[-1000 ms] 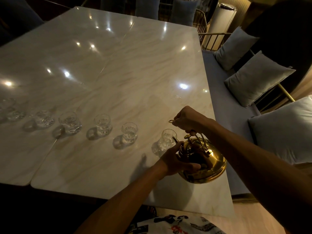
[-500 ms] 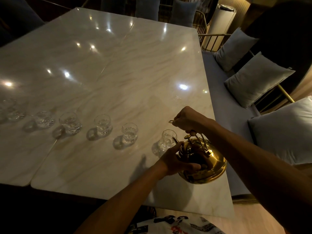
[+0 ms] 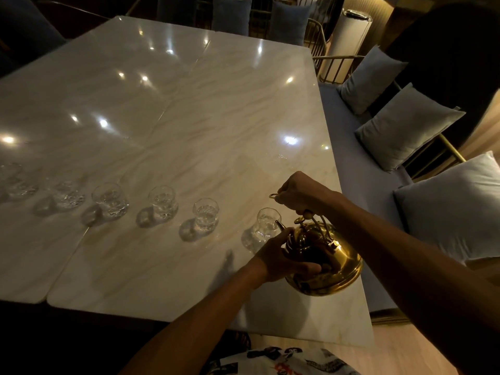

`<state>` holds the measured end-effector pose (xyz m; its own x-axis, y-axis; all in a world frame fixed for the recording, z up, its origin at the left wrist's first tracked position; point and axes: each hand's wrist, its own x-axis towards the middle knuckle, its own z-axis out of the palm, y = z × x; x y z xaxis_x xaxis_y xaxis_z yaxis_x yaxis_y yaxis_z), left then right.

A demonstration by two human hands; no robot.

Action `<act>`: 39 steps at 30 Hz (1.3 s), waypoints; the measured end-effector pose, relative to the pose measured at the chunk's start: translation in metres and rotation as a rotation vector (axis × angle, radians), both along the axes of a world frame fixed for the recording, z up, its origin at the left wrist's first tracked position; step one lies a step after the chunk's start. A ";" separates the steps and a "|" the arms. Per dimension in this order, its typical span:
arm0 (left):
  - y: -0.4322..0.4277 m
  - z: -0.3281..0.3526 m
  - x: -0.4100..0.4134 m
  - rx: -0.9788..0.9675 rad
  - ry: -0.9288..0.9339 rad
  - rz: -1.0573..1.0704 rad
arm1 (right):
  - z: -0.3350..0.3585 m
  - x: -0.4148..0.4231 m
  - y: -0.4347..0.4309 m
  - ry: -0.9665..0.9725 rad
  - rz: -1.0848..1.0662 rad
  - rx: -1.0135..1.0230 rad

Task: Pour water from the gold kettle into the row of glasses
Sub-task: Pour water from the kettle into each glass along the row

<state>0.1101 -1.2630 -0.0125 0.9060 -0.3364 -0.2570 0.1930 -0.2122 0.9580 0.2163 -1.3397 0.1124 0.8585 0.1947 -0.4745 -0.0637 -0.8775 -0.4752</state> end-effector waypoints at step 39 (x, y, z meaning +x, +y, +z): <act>-0.086 0.018 0.018 0.092 -0.090 -0.358 | 0.008 -0.033 -0.124 -0.228 -0.249 0.082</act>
<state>0.1276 -1.3488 0.0060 0.7553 -0.6152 -0.2261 0.0073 -0.3370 0.9415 0.1830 -1.4638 0.1200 0.9666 -0.0042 -0.2562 -0.1547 -0.8066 -0.5705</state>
